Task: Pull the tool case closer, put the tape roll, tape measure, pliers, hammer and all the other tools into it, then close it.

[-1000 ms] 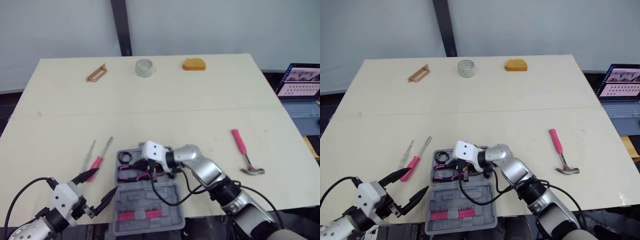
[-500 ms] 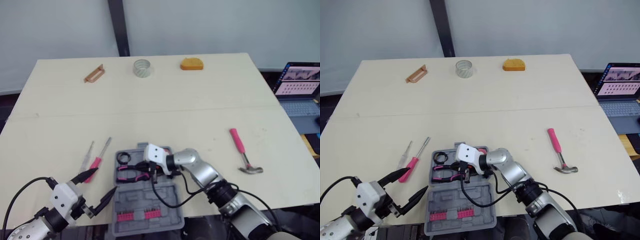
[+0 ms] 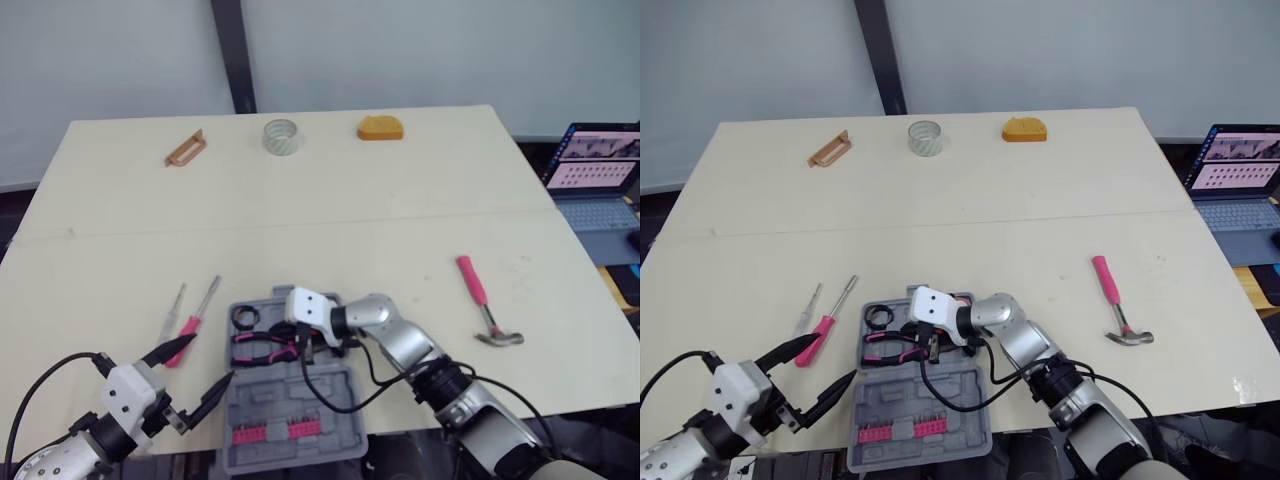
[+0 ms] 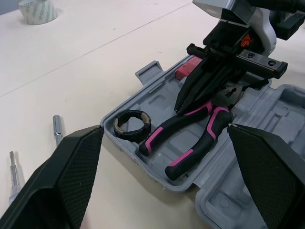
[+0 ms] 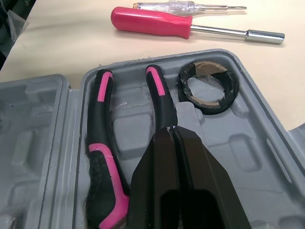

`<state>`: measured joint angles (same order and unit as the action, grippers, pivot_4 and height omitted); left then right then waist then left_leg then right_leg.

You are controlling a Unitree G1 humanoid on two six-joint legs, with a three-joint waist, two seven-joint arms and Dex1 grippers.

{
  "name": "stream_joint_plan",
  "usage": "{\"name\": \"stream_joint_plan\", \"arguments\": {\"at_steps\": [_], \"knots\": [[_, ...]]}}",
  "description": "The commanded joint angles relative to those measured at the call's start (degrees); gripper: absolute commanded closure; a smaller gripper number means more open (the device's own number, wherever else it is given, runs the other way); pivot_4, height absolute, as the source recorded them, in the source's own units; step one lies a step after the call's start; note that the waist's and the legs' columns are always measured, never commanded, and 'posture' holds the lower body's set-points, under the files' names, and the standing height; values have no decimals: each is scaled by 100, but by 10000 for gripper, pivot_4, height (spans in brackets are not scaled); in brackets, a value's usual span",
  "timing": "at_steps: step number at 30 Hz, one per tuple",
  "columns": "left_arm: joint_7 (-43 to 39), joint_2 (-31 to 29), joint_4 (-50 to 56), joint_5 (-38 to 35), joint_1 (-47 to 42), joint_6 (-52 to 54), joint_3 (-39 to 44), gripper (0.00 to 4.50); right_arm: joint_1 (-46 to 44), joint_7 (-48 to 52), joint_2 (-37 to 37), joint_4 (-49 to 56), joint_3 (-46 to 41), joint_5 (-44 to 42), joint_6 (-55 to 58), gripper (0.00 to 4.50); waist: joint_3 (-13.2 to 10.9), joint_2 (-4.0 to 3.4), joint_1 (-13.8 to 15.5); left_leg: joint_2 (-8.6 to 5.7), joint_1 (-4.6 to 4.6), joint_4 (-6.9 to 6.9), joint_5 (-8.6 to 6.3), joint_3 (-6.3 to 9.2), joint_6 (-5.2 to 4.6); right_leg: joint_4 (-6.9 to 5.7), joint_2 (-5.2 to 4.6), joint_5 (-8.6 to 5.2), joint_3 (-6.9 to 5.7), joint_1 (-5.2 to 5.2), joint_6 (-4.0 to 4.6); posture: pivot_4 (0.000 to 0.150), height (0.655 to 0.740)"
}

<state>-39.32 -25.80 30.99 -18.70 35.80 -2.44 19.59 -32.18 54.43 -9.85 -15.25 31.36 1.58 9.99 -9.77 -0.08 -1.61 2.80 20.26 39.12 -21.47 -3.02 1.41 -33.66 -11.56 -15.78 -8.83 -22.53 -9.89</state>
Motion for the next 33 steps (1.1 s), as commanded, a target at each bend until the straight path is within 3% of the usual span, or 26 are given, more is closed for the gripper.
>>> {"name": "stream_joint_plan", "arguments": {"at_steps": [1,7,33], "knots": [[13,-33,80,-12,27,-45,32,0,74,7,-42,-110,154,217,-80,43830,0,0,-1,0,0,0,0,0,0,0,0,0,0,0,0,1500,7400],[12,-31,59,7,17,-55,22,0,23,-63,-189,-253,438,719,-378,43830,3,-1,-3,0,-5,-1,0,-1,0,-2,0,0,0,2,0,1500,7400],[-12,-64,1,84,-73,-35,-32,0,-20,-88,-370,-741,1011,1556,642,43830,228,-100,7,0,-26,-6,-5,1,3,0,0,-2,0,22,4,1500,7400]]}}
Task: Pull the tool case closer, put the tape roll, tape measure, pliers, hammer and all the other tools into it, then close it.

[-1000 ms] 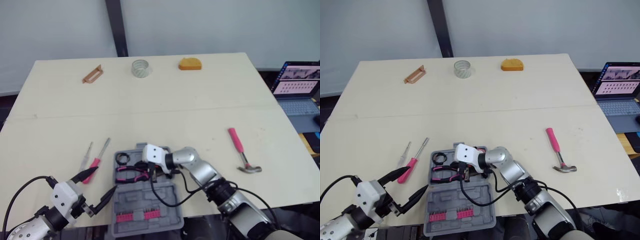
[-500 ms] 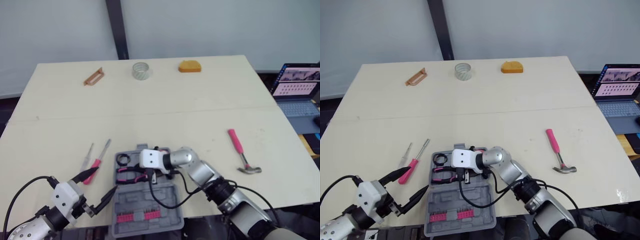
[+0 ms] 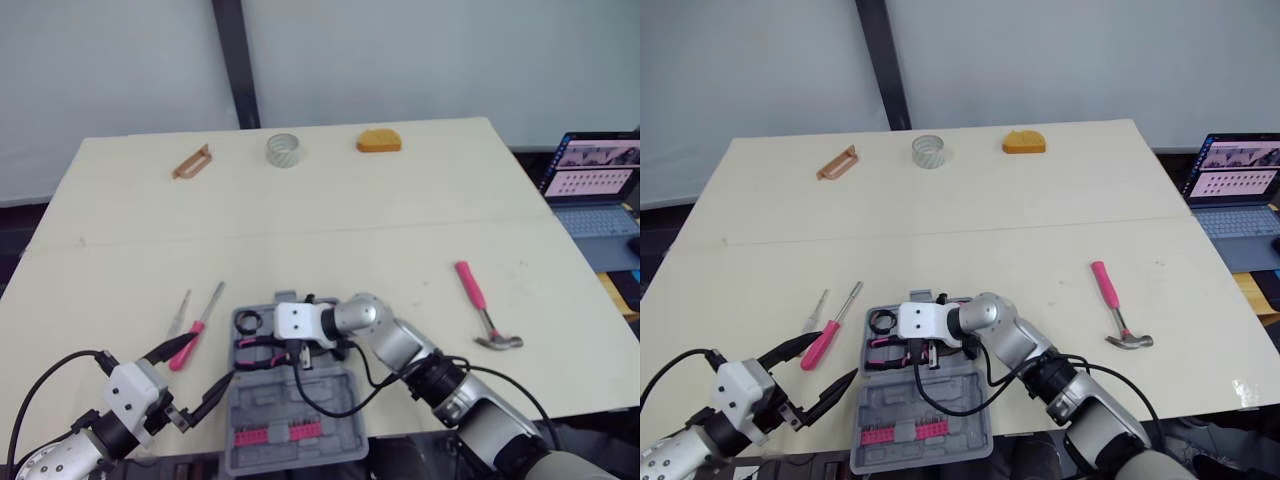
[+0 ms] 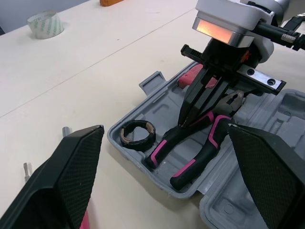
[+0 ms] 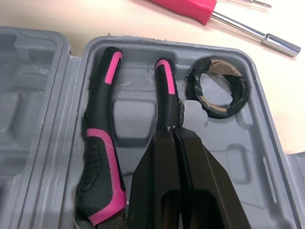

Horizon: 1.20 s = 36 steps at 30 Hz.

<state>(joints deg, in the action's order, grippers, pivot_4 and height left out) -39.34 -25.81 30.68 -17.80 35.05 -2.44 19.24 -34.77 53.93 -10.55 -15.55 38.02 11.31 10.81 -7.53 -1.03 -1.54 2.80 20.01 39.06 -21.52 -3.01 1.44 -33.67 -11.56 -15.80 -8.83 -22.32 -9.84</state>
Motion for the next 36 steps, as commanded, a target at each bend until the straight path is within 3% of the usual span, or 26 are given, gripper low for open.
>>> {"name": "stream_joint_plan", "arguments": {"at_steps": [1,5,11,18,21,26,28,36], "knots": [[-11,-64,33,-5,1,-33,3,0,234,-54,-303,-728,358,602,601,43830,7,-9,0,0,-3,0,0,0,0,0,0,0,0,3,0,1500,7400],[-20,-71,44,-9,17,-22,5,0,230,-53,-334,-786,454,696,680,43830,11,-23,3,1,-82,-21,-17,0,-2,14,0,-6,-5,75,10,1500,7400],[-17,-91,15,21,-21,-1,-7,0,289,-118,-263,-781,377,593,536,43830,23,-34,0,5,-87,-17,-24,-1,0,12,1,-7,-10,79,13,1500,7400],[70,-218,-89,-60,-356,474,-24,0,448,66,91,-187,-662,-620,107,43830,8,-37,2,6,-80,-16,-26,-1,0,14,2,-8,-11,75,13,1500,7400],[31,-300,-160,-227,-602,741,-7,0,499,281,2,209,-1108,-1157,432,35138,-26,-23,-3,6,-76,-16,-27,-1,0,15,3,-7,-13,72,13,1500,7400],[-113,-512,-439,-503,-993,1114,163,0,734,680,-577,1324,-1961,-2152,1239,10285,-73,-8,-2,8,-63,-10,-35,-2,-3,15,2,-7,-18,62,12,1500,7400],[-232,-713,-826,-564,-1143,1171,385,0,1032,908,-1218,1914,-2586,-2663,1695,340,-83,-7,1,9,-62,-11,-35,-3,-3,16,3,-7,-22,61,12,1500,7400],[-529,-1354,-2327,-714,-1372,1177,1453,0,2413,1057,-3130,2339,-4670,-3562,2232,340,-177,40,8,12,-52,-10,-42,-17,-7,37,3,-7,-29,59,12,1500,7400]]}}
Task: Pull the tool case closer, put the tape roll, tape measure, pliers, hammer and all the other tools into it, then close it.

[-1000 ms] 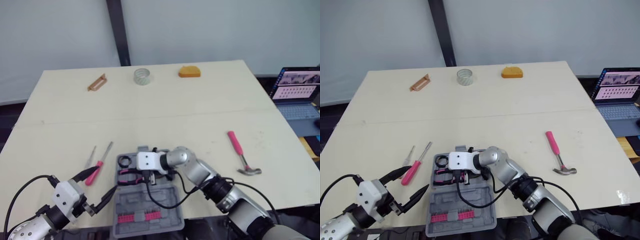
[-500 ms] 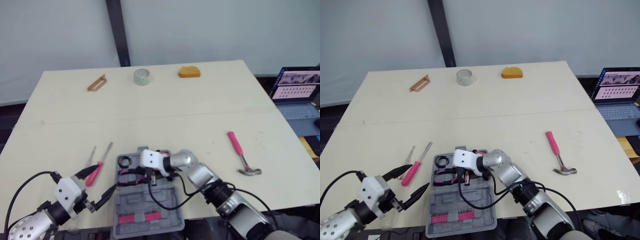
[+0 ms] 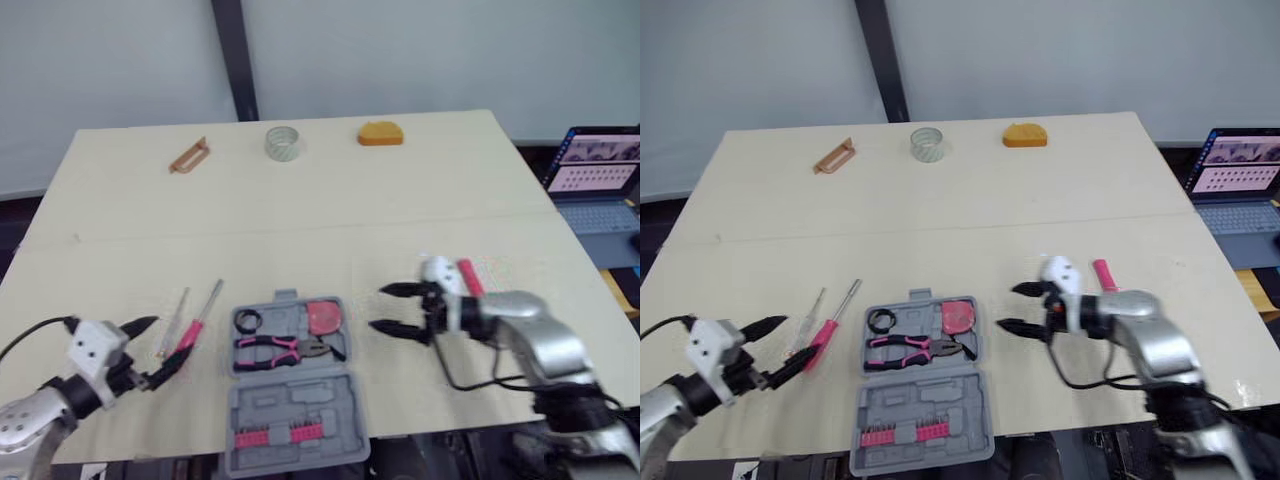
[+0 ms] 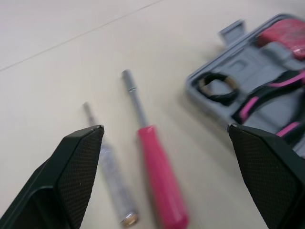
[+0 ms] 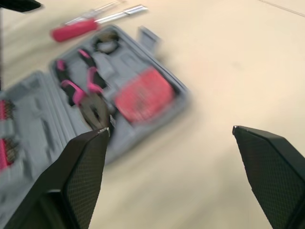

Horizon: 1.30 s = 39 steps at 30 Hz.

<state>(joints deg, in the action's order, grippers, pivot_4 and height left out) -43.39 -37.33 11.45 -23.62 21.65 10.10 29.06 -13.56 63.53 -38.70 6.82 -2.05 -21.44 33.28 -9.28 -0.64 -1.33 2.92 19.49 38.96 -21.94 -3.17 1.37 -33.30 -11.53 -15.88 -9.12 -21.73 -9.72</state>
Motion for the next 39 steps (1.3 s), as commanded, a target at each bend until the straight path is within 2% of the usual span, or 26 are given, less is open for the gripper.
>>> {"name": "stream_joint_plan", "arguments": {"at_steps": [1,4,8,16,30,39], "knots": [[-206,-323,-750,-130,-48,-137,663,0,533,105,-548,-109,-1002,-272,-101,340,-4,2,-11,1,-3,0,0,-6,0,1,0,0,0,0,0,1500,7400],[-413,-622,-1576,-76,-149,-392,997,0,994,38,-956,-708,-1606,-179,-431,340,-12,9,-22,2,-3,-3,-3,-20,-1,3,-1,0,1,-7,0,1500,7400],[-600,-926,-2349,-31,-308,-700,1205,0,1178,-187,-1169,-1661,-2033,23,-977,340,-19,23,-29,5,-12,-3,-4,-44,-4,2,-4,0,5,-11,-1,1500,7400],[-798,-1269,-3264,47,-562,-1093,1243,0,1225,-192,-1425,-3151,-2264,195,-1779,340,-31,23,-33,11,-13,-8,-6,-66,-1,-5,-4,1,6,-28,-2,1500,7400],[-857,-1196,-3338,37,-544,-1236,1150,0,1057,-85,-1596,-4086,-2069,396,-2385,340,-39,27,-43,16,-16,-8,-6,-74,0,-11,-3,1,7,-31,-2,1500,7400],[-663,-1250,-3487,223,-531,-1274,1129,0,880,-87,-1554,-4076,-2047,374,-2359,340,-41,25,-41,17,-16,-8,-6,-75,1,-12,-3,1,7,-32,-2,1500,7400]]}}
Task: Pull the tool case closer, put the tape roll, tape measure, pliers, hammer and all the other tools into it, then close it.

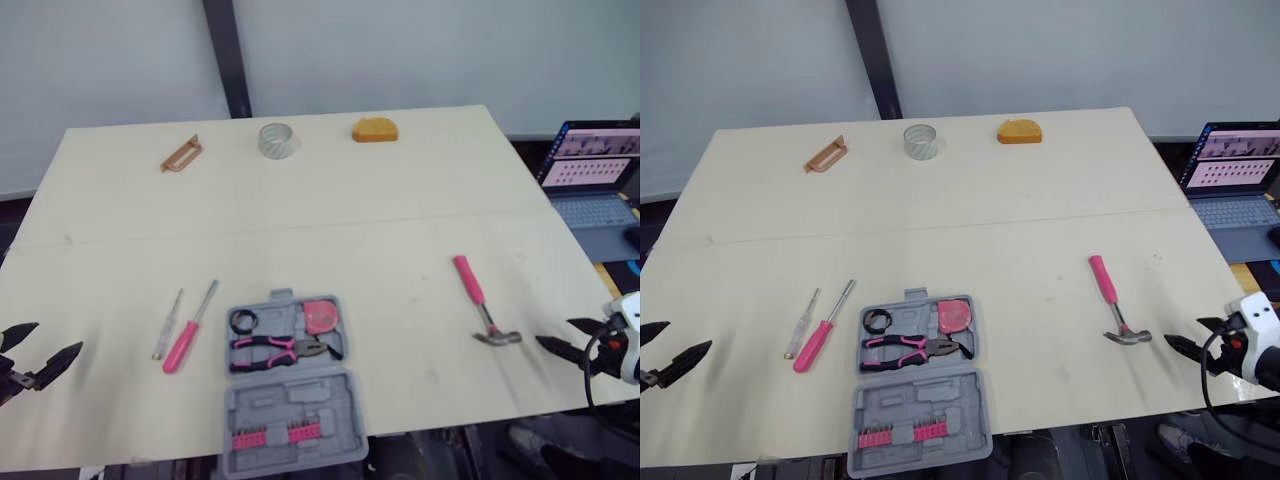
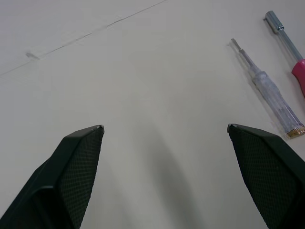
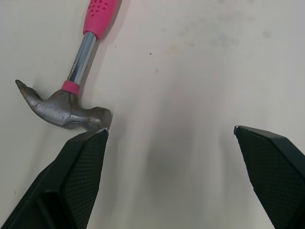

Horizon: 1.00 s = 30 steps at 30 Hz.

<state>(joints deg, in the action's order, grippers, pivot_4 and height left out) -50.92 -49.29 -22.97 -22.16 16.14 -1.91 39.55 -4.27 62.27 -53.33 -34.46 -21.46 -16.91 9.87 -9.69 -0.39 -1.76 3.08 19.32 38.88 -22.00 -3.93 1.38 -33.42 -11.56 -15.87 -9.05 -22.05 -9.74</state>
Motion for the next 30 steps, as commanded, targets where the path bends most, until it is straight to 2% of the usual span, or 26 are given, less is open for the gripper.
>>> {"name": "stream_joint_plan", "arguments": {"at_steps": [1,21,24,28,30], "knots": [[95,-63,-70,84,12,-67,79,0,-57,38,-91,70,-105,-93,3,340,0,1,3,0,0,0,0,0,0,0,0,0,0,0,0,1500,7400],[-47,-78,-402,192,-180,-170,-49,0,-55,106,-175,208,-189,-166,183,340,-1,1,0,0,0,2,0,-1,0,-2,0,0,0,0,0,1500,7400],[-154,5,108,13,-18,47,-42,0,180,213,-142,1012,-243,-436,606,340,-1,1,6,0,0,2,0,-2,0,-3,0,0,0,-1,-1,1500,7400],[-332,30,1706,-230,444,914,-381,0,395,191,16,2995,94,-1017,1618,340,-1,0,16,4,0,7,-1,-2,2,-9,0,1,1,-2,-1,1500,7400],[-349,31,2251,-328,573,1250,-467,0,412,92,65,3553,222,-1149,1938,340,-1,0,22,8,-1,9,-2,-1,4,-12,2,1,1,-3,-1,1500,7400]]}}
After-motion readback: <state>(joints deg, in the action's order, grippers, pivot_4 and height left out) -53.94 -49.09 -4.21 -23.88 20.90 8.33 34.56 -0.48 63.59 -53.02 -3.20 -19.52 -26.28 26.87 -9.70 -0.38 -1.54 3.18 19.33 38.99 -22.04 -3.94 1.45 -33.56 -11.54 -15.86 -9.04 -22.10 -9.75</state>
